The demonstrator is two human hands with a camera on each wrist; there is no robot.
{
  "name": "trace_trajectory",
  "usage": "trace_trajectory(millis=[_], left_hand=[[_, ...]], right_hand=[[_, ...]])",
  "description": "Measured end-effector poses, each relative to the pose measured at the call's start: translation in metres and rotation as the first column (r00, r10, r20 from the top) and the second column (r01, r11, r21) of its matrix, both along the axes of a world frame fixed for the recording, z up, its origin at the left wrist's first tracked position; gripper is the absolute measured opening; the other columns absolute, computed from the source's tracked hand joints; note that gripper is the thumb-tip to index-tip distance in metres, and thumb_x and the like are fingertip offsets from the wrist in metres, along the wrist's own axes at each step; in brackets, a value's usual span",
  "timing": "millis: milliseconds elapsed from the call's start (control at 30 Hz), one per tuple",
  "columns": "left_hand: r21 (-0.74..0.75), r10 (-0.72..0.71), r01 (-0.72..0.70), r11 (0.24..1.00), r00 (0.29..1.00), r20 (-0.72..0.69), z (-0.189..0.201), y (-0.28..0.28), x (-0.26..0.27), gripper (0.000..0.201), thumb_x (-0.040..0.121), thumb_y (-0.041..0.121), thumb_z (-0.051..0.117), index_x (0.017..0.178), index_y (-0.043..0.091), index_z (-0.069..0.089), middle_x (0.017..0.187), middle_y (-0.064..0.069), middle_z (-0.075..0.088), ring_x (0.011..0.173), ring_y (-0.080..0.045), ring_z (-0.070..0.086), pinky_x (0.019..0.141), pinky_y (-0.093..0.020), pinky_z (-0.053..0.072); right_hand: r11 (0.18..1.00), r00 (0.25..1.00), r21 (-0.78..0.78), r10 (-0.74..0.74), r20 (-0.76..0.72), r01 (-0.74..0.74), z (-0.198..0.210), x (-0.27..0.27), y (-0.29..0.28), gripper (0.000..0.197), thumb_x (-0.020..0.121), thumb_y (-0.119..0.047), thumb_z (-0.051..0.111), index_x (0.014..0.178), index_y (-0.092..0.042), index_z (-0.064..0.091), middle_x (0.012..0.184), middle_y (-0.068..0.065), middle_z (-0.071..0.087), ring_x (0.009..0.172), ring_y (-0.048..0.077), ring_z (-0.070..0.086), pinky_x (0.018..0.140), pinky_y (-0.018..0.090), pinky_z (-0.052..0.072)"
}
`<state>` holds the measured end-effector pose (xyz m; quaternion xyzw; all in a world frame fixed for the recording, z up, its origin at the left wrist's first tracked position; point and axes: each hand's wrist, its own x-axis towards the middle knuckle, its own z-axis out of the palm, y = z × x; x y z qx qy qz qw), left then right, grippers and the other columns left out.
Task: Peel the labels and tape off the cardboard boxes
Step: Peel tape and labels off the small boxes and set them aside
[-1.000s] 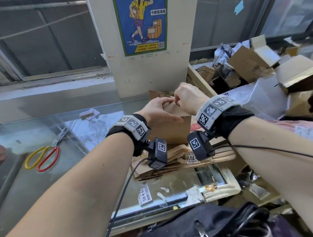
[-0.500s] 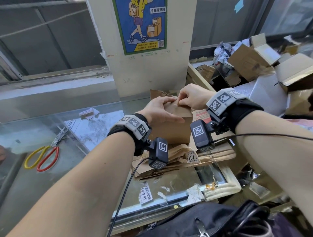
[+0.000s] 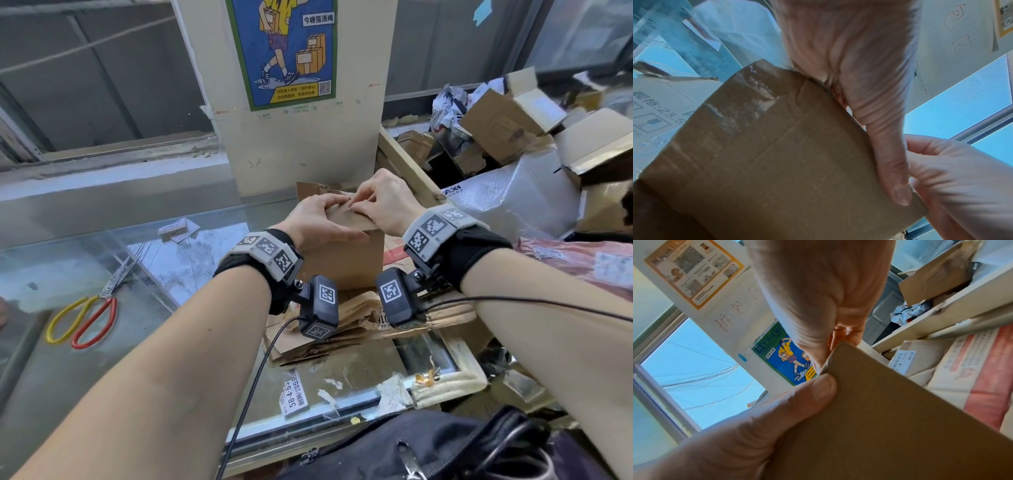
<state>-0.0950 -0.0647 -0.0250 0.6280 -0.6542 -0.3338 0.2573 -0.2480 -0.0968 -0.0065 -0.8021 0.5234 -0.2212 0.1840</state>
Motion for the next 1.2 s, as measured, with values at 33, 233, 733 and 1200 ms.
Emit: trace_trajectory(millis=[33,233,733,1200], left_hand=[[-0.003,0.000,0.000,1.000,1.000,0.000,0.000,0.000,0.000,0.069,0.065,0.042,0.086,0.128,0.032,0.057,0.120,0.008,0.058,0.109,-0.009,0.055,0.094,-0.024,0.047],[-0.012,0.007,-0.007,1.000,1.000,-0.006,-0.002,-0.001,0.001,0.075,0.064,0.042,0.086,0.132,0.029,0.056,0.123,0.006,0.057,0.111,-0.011,0.054,0.098,-0.026,0.046],[0.006,0.040,-0.040,0.999,0.998,-0.054,-0.004,-0.004,0.002,0.083,0.063,0.044,0.086,0.137,0.027,0.052,0.127,0.005,0.053,0.110,-0.009,0.051,0.087,-0.017,0.039],[-0.003,0.095,-0.096,0.995,0.986,-0.139,-0.005,-0.003,0.003,0.078,0.062,0.043,0.087,0.132,0.027,0.056,0.124,0.005,0.055,0.109,-0.010,0.053,0.086,-0.020,0.046]], right_hand=[[1.000,1.000,0.015,-0.002,0.029,0.001,-0.002,0.001,-0.001,0.008,0.086,-0.023,0.068,0.082,-0.022,0.074,0.104,0.002,0.049,0.098,0.021,0.058,0.093,0.041,0.047],[0.995,0.980,0.104,-0.018,0.200,-0.003,-0.001,-0.003,0.001,0.009,0.087,-0.016,0.067,0.087,-0.012,0.075,0.076,-0.015,0.054,0.087,0.011,0.058,0.085,0.030,0.050],[0.985,0.973,0.103,0.119,0.197,-0.141,0.002,-0.011,-0.006,0.010,0.085,-0.010,0.068,0.075,-0.014,0.069,0.101,0.003,0.065,0.099,0.016,0.059,0.093,0.031,0.047],[0.994,0.993,-0.047,0.103,0.050,-0.101,0.006,0.001,-0.001,0.010,0.095,-0.014,0.051,0.087,-0.014,0.057,0.095,0.005,0.062,0.092,0.019,0.055,0.083,0.037,0.046]])
